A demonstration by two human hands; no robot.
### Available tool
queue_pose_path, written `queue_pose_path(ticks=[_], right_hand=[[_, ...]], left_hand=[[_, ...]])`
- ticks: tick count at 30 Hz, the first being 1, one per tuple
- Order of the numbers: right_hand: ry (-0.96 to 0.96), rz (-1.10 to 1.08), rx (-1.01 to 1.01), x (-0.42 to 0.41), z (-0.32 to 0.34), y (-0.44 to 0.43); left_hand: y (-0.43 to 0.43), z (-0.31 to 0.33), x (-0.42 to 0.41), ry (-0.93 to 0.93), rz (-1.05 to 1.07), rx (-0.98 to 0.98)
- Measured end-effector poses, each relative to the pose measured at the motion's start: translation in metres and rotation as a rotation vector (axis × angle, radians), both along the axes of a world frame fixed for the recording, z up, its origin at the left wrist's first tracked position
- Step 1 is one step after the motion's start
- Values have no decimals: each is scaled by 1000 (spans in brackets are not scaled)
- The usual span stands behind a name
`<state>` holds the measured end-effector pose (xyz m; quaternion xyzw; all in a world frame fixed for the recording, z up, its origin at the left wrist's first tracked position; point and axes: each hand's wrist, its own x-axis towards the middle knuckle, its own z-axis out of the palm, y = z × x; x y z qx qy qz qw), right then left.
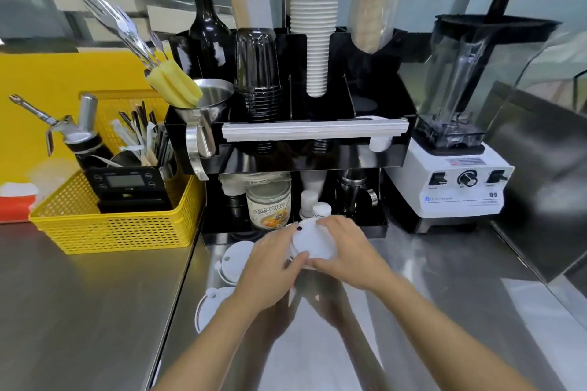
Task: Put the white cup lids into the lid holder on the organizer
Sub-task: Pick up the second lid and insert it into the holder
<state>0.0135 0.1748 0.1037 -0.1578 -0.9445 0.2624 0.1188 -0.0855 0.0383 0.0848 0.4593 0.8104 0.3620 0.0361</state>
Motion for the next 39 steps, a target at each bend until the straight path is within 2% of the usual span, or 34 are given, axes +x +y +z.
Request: queue_pose_path(ticks=[8,13,20,29,35,39], right_hand=[[252,-68,114,9,121,49],[299,-91,212,3,179,91],[115,-134,184,-16,216,146],[-92,-96,210,-44,205,177],[-330,-49,410,-62,207,175],[-441,-31,435,-73,203,178]], left_hand=[[56,124,-11,262,-134,186],[99,182,-21,376,-171,232],[148,212,-43,466,-153,88],[186,191,-73,559,-173,-119],[196,177,-86,560,-195,-193],[201,176,-89,650,-214,-242]])
